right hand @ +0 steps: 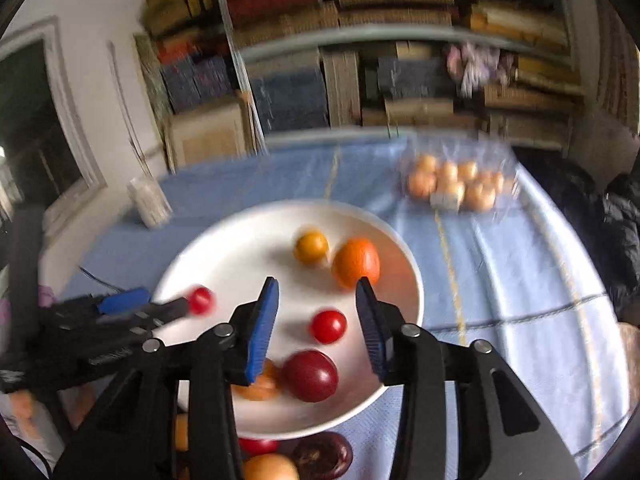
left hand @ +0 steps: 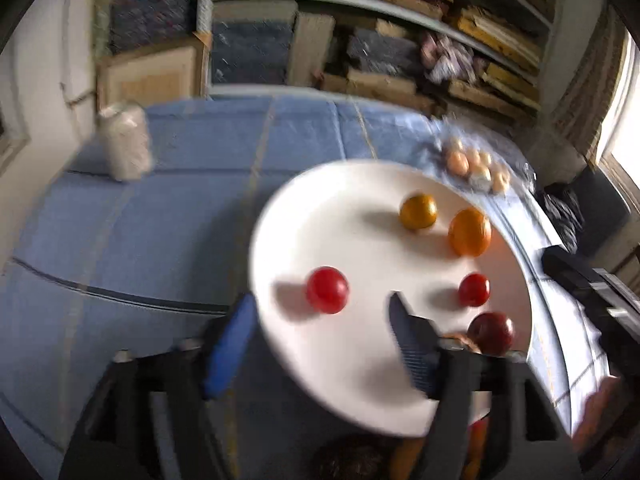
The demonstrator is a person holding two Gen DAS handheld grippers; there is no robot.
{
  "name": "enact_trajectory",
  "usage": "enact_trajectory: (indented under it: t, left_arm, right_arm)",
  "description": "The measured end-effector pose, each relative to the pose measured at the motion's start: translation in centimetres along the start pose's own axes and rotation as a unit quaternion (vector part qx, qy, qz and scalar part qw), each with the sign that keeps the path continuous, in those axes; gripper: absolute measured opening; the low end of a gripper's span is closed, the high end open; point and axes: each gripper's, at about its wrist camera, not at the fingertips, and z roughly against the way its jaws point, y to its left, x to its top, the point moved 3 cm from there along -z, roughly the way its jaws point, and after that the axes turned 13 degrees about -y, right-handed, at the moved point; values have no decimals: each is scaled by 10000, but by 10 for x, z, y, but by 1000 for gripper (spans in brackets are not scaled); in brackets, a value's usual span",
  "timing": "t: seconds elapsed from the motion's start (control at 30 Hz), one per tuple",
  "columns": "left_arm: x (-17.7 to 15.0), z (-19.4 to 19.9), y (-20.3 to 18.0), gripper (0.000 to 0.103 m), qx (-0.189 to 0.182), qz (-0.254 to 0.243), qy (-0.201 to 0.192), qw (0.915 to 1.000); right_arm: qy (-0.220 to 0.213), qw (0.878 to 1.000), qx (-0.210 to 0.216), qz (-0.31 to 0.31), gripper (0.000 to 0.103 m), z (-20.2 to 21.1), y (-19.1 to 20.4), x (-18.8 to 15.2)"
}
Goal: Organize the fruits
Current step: 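Withdraw both open grippers from the plate toward the fruit pile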
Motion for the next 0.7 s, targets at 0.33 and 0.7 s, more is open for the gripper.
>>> enact_trajectory:
  t: [0.33,0.7]
  left_arm:
    - [-20,95,17,74,182,-81,-411,9990]
    - [-98,120,34,74,202,93,-211,9995]
  right_arm:
    - [-1158,9929,81,276,77,128,25,-7]
    - [-520,9985,-129,-67,88,146,5,-100]
